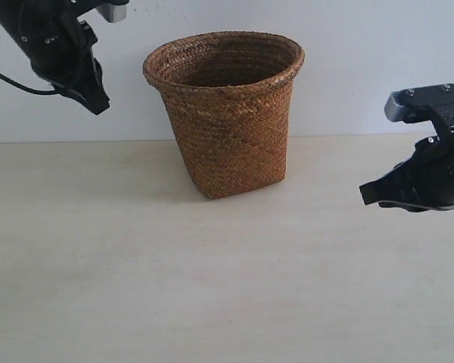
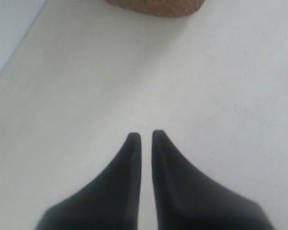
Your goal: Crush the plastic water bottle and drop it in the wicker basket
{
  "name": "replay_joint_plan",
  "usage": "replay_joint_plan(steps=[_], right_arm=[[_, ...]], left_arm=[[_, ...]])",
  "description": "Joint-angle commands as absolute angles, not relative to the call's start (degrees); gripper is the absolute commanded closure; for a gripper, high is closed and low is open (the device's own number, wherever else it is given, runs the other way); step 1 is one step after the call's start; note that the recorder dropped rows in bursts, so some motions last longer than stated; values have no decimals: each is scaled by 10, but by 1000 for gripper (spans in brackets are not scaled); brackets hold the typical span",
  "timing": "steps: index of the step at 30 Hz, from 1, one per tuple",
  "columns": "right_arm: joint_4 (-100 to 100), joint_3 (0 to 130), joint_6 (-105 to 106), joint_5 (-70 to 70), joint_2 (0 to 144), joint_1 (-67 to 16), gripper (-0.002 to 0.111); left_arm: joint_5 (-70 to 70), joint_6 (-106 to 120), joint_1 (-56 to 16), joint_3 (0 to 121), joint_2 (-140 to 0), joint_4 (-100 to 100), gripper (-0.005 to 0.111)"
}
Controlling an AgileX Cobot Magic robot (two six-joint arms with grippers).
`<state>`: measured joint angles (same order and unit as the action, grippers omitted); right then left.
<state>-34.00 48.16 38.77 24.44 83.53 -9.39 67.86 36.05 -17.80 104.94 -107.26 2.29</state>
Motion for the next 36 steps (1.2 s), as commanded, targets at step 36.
replay_joint_plan(steps=[36], right_arm=[[-74, 403, 144, 253, 610, 39, 108]], left_arm=[[497, 79, -149, 574, -721, -16, 102]])
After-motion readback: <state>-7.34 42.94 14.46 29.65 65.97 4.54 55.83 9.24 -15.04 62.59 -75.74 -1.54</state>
